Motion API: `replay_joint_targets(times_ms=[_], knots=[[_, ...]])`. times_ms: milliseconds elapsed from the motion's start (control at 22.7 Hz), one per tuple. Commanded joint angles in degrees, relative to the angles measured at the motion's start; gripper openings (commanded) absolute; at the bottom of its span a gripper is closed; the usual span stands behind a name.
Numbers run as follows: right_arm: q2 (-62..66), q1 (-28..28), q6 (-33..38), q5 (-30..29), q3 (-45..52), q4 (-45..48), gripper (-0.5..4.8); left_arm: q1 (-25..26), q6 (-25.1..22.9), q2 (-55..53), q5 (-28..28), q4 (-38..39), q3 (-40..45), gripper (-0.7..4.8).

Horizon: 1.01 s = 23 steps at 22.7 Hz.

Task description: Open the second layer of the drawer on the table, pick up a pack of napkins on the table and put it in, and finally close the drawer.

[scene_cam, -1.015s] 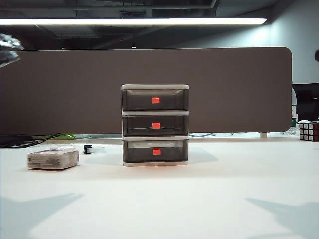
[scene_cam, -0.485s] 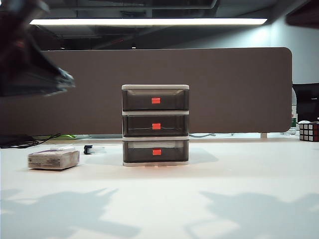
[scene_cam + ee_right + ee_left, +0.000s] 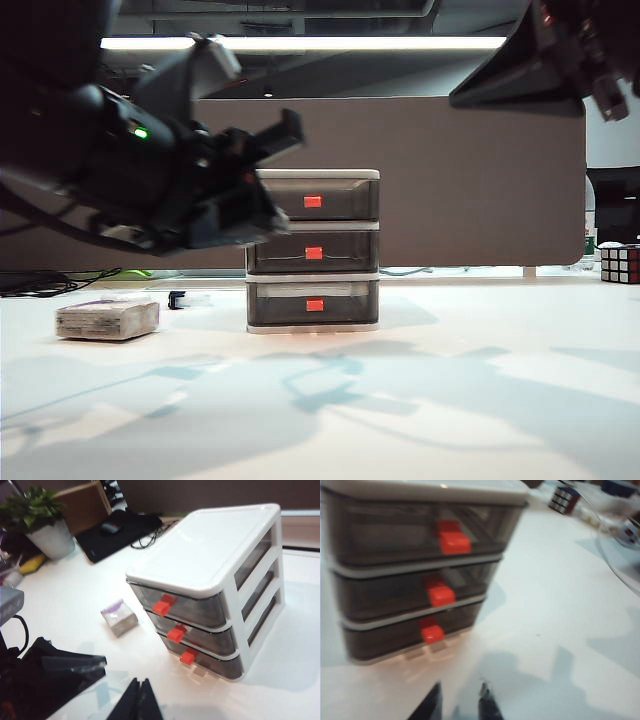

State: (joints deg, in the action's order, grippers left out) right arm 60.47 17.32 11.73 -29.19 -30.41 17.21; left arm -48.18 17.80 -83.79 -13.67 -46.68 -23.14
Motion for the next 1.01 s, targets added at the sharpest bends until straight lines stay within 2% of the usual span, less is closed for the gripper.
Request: replay_joint_targets(times_ms=[44,176,265,353,485,529,574,618,750,882,1015], knots=[[3.9,0.0,-2.9,-4.4,-3.3,1.0,-0.05,0.0,-2.6,-0.9,2.0,-1.0,-0.7,0.89],[7.3,0.1,-6.3,-4.2,-5.0,1.8,-0.05,0.0,2.1,-1.1,1.9,-4.8,-1.2,0.89],[9.0,0.1,-6.3,-4.2,-5.6,2.9,-0.05,-0.4,-0.6,-2.8,-0.5,-5.5,-2.5,0.9],[11.1,0.1,-6.4,-4.0,-6.3,4.2,-0.04,-1.5,-5.1,-7.3,-6.8,-5.3,-5.4,0.91],[13.7,0.1,-6.4,-4.2,-8.4,4.0,-0.04,-3.2,-5.5,-12.3,-13.7,-7.5,-8.5,0.9],[14.3,0.1,-7.1,-4.2,-9.2,4.1,-0.05,-4.1,-5.6,-14.5,-18.6,-9.2,-9.7,0.89],[14.4,0.1,-7.6,-4.1,-9.7,4.0,-0.05,-4.3,-5.6,-15.8,-21.1,-10.1,-10.4,0.89],[14.8,0.1,-8.5,-4.2,-10.4,4.1,-0.05,-4.6,-5.4,-17.9,-22.8,-11.3,-11.3,0.89],[15.5,0.1,-9.5,-4.0,-12.0,4.1,-0.04,-4.7,-5.4,-22.8,-23.1,-13.0,-14.4,0.89],[16.6,0.1,-9.5,-4.2,-13.5,3.9,-0.05,-5.6,-5.3,-26.3,-29.0,-13.0,-17.4,0.89],[17.7,0.1,-9.4,-4.4,-14.6,3.8,-0.05,-5.7,-3.8,-28.0,-30.7,-13.0,-19.0,0.89]])
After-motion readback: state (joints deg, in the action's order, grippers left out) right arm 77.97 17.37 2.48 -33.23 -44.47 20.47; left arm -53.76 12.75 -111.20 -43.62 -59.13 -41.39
